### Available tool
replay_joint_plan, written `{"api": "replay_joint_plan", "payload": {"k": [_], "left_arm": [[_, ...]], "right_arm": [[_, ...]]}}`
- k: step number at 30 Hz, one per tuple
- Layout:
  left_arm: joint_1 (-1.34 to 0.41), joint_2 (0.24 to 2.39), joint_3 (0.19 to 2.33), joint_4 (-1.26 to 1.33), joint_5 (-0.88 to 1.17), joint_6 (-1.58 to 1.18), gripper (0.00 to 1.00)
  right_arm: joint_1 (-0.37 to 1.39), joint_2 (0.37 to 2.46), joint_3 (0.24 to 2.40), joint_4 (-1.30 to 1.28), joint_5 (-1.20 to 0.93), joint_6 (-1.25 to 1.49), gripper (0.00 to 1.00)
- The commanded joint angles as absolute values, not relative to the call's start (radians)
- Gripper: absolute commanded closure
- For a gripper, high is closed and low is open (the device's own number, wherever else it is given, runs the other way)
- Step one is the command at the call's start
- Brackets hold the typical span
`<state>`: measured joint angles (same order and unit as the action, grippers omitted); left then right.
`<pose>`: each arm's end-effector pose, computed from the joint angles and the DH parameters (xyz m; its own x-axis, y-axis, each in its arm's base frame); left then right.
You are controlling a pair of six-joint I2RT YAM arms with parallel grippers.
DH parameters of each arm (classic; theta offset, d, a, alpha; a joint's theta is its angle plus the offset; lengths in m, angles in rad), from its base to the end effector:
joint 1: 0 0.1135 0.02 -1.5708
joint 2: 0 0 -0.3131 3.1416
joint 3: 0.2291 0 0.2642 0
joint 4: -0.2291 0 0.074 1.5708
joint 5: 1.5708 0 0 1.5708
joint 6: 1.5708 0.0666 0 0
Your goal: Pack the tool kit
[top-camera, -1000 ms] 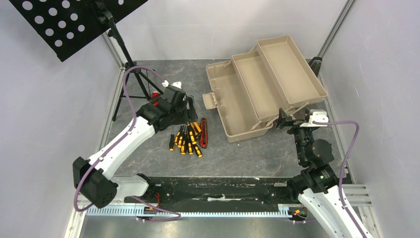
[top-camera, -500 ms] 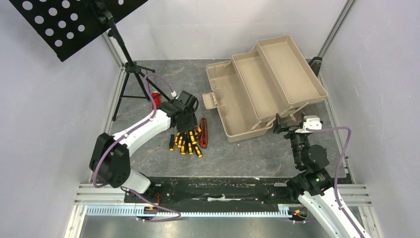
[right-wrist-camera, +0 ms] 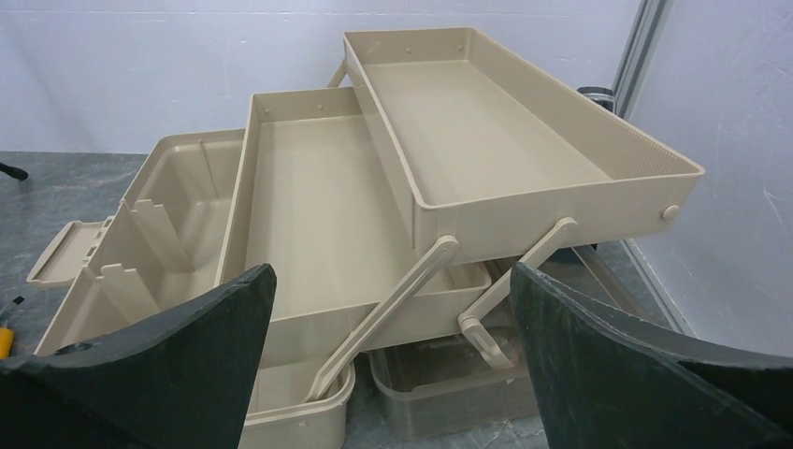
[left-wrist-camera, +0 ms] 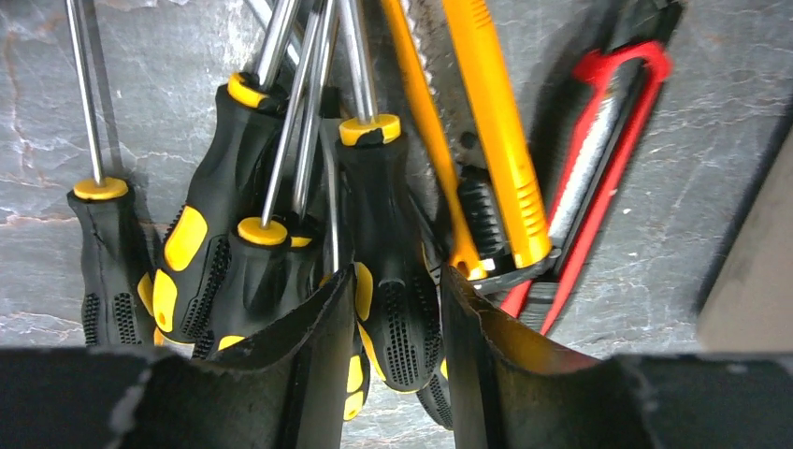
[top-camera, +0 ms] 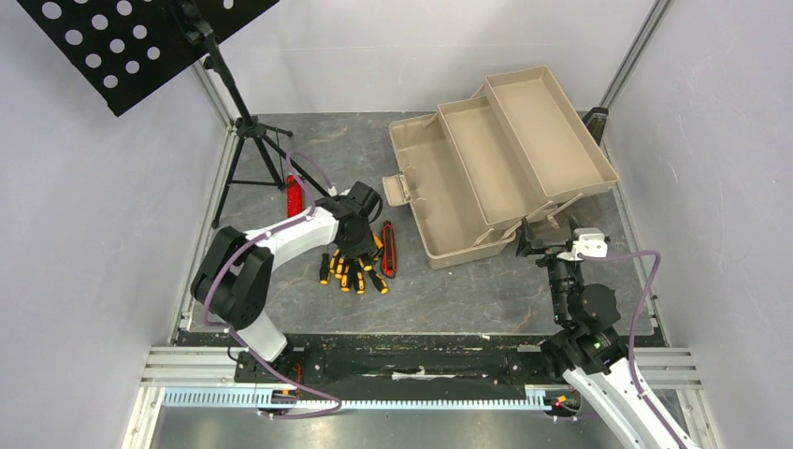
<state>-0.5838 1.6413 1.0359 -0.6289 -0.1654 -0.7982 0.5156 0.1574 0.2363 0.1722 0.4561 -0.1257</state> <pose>0.2846 -0.1749 0.1969 -0.9066 -0.2476 -0.3418 -0.2161 0.9679 -0.1280 0.0946 0.0199 0.2759 0.2234 -0.0027 -0.9747 -0.0438 0.9990 -0.0129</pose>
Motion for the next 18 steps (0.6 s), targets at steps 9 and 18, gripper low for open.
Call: {"api": "replay_joint_plan", "payload": {"k": [9, 18], "left_arm": [[-0.584, 1.592, 0.987, -0.59, -0.145, -0.879, 0.75], [-0.584, 1.394, 1.03, -0.643, -0.15, -0.897, 0.91]], "right_arm": [[0.542, 0.128, 0.209, 0.234, 0.518, -0.153, 0.02], [0.549, 0.101, 0.192, 0.241, 0.54, -0.152, 0.02]]}}
